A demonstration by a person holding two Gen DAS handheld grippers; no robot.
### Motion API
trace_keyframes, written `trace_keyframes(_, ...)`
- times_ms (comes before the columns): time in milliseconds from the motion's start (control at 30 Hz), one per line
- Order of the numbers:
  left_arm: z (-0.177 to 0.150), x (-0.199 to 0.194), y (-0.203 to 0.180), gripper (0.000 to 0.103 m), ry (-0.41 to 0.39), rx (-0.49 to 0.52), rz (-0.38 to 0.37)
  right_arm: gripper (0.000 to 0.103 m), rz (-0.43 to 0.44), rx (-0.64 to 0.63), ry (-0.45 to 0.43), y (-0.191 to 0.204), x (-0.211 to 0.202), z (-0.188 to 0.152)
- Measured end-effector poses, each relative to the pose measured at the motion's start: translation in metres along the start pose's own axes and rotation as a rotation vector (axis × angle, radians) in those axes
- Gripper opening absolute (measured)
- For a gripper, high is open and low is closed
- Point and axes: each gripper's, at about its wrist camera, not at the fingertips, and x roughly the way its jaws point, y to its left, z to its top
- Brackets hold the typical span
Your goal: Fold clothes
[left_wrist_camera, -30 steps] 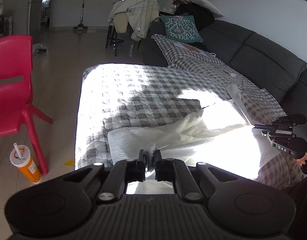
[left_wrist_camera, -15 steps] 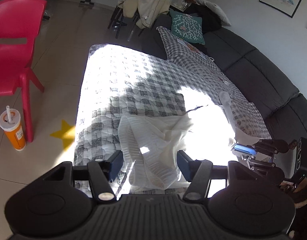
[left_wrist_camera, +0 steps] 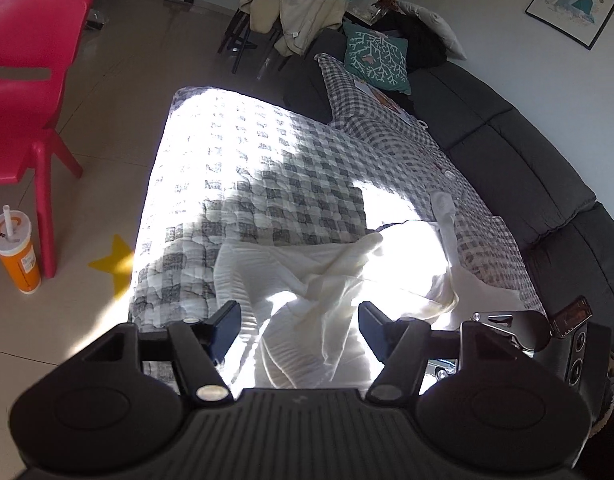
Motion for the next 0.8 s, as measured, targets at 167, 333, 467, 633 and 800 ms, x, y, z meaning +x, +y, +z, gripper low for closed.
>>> trace_keyframes(167, -0.010, 0.005, -0.027, 0.065, 0.019, 0.043, 0.003, 0.009, -0.012, 0.127, 0.047, -0.024, -0.005, -0.010)
trace_keyframes(333, -0.014, 0.018, -0.041, 0.070, 0.020, -0.130, -0.059, 0.019, -0.082, 0.545, 0.102, -0.086, -0.022, -0.040)
trace_keyframes(467, -0.018, 0.045, -0.045, 0.070, 0.098, -0.341, -0.132, 0.030, -0.234, 0.915, 0.143, -0.144, -0.037, -0.078)
trace_keyframes(633, -0.022, 0.069, -0.051, 0.069, 0.144, -0.497, -0.113, 0.034, -0.266, 1.135, 0.131, -0.180, -0.037, -0.100)
trace_keyframes(800, -0.023, 0.085, -0.052, 0.067, 0.145, -0.574, -0.051, 0.036, -0.360, 1.181, 0.159, -0.209, -0.013, -0.107)
